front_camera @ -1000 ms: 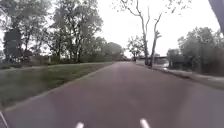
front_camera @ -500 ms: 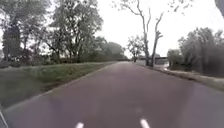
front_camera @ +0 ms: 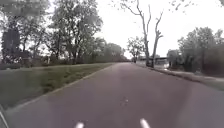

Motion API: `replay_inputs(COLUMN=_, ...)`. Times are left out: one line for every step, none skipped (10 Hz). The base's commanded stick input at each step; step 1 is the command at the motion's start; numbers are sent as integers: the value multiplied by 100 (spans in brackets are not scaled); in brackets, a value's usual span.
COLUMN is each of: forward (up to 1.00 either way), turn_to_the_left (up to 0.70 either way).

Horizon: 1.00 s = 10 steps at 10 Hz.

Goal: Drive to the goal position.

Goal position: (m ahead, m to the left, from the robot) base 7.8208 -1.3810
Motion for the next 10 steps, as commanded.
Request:
replay_inputs(forward=70, turn_to_the_left=0)
replay_inputs(forward=70, turn_to_the_left=0)
replay_inputs(forward=70, turn_to_the_left=0)
replay_inputs(forward=70, turn_to_the_left=0)
replay_inputs(forward=70, turn_to_the_left=0)
replay_inputs(forward=70, turn_to_the_left=0)
replay_inputs(forward=70, turn_to_the_left=0)
replay_inputs(forward=70, turn_to_the_left=0)
replay_inputs(forward=70, turn_to_the_left=0)
replay_inputs(forward=70, turn_to_the_left=0)
